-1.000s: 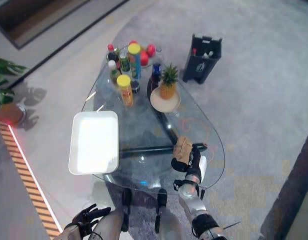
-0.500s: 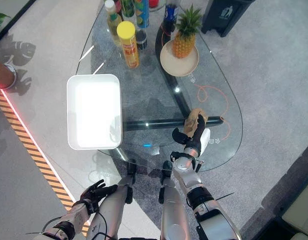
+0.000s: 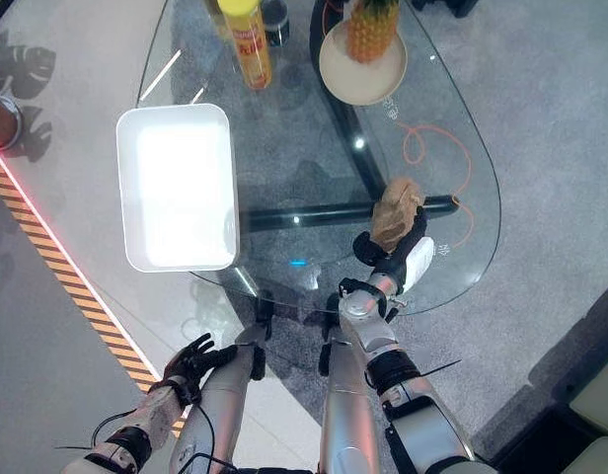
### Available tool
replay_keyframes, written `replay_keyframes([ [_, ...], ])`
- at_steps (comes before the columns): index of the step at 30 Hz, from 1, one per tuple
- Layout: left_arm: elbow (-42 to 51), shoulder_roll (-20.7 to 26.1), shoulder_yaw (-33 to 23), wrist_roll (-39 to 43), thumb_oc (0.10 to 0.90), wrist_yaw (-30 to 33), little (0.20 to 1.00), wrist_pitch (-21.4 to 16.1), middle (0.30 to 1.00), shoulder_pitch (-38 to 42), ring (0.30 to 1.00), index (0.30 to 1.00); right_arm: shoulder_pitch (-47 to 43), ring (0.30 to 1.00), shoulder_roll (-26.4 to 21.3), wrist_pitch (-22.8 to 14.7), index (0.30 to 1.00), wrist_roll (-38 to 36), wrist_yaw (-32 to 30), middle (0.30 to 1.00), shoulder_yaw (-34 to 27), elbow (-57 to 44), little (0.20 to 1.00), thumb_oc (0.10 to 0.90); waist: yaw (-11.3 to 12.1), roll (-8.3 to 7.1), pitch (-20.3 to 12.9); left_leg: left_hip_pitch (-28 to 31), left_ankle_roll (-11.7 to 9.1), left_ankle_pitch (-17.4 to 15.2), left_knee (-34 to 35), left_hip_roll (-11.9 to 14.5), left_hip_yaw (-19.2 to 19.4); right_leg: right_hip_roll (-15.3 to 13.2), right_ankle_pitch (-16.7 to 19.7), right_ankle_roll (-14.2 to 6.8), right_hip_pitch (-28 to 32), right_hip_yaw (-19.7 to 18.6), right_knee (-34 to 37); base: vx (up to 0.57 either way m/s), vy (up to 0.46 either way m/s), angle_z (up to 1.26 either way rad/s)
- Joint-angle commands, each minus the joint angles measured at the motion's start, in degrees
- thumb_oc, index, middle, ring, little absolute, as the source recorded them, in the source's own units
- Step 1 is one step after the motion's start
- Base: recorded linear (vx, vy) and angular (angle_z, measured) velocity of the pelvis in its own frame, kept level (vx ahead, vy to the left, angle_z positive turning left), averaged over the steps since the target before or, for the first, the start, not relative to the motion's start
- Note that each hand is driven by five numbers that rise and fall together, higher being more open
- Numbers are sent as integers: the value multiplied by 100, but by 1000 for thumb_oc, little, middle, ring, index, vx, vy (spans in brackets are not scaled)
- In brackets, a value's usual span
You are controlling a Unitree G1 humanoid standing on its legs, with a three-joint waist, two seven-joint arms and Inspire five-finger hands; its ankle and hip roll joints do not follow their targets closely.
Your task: Wipe the table with a cloth and put it in the basket.
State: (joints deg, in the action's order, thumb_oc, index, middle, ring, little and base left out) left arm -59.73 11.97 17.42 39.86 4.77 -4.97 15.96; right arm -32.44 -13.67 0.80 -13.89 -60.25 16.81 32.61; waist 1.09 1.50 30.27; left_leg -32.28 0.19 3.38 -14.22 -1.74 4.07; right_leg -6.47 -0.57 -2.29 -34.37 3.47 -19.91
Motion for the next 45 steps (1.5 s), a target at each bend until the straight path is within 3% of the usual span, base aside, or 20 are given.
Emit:
replay_keyframes([
  [1,-218,-472,516,38,800,215,900,73,900,-784,900,900,-17,900,-302,-183,900,592,-839,900,-181,-892,900,800,-67,64,-48,-231,329,-268,-545,-302,32,272,449,176,51,113,265,4,19,-4],
  [8,-85,-461,547,76,800,296,900,90,900,-787,900,900,213,900,-224,-101,900,479,-808,900,-175,-985,900,800,-134,51,-48,-232,336,-269,-547,-304,49,283,515,150,61,41,327,2,6,-1],
  [17,-42,-414,584,154,800,327,900,179,900,-672,900,900,-5,900,-385,-257,900,61,-551,900,-171,-728,900,800,-145,107,-48,-436,340,-309,-677,-318,92,259,543,131,-163,37,248,0,3,-1],
  [29,50,-385,679,193,800,350,900,181,900,-615,900,900,-435,900,-512,-746,900,-698,83,900,-376,-292,900,800,-97,230,-48,-848,376,-282,-773,-356,108,306,569,177,-688,46,84,0,0,0],
  [45,178,-406,819,318,800,455,900,157,900,-481,900,900,-808,900,-555,-663,900,-1098,606,900,-349,-121,900,800,-62,294,-48,-1250,345,-207,-824,-381,26,356,612,196,-1144,53,-25,0,0,0],
])
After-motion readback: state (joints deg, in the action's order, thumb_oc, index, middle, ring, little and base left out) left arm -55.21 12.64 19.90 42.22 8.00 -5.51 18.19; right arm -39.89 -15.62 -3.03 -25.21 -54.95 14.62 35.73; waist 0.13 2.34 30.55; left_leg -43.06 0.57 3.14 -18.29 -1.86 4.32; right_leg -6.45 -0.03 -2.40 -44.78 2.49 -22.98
